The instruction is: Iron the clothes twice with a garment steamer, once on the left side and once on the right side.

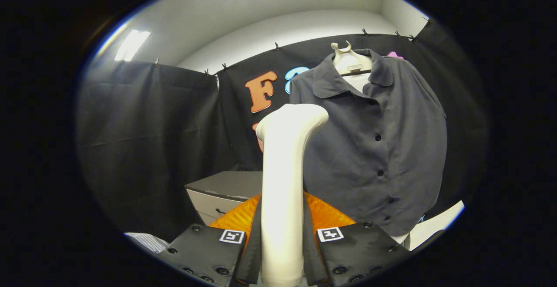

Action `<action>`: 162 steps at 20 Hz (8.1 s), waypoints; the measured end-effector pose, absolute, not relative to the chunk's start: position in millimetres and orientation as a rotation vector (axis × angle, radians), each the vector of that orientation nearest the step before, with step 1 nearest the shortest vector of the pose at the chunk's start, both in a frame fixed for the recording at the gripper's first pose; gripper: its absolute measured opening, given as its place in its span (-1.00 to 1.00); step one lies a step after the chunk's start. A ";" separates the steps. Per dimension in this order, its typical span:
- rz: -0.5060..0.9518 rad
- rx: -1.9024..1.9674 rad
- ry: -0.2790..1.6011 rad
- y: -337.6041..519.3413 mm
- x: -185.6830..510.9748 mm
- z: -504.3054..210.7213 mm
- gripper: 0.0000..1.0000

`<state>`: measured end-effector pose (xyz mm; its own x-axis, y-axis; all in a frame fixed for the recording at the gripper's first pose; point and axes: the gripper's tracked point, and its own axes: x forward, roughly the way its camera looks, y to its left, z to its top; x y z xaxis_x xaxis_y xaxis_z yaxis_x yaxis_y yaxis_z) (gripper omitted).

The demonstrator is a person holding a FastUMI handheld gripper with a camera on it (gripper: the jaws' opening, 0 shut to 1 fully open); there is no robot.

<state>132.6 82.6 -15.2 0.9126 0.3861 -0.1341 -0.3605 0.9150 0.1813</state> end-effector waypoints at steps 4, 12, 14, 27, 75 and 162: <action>0.354 0.165 0.195 67.4 152.3 -31.3 -0.06; 0.287 0.167 0.159 50.1 201.1 -25.8 -0.06; 0.277 0.174 0.148 46.8 206.1 -24.5 -0.06; 0.233 0.196 0.223 41.4 205.9 -73.6 -0.06; 0.091 0.230 0.180 -55.4 131.4 -41.2 -0.06; 0.022 0.174 0.330 -66.7 70.3 -96.9 -0.06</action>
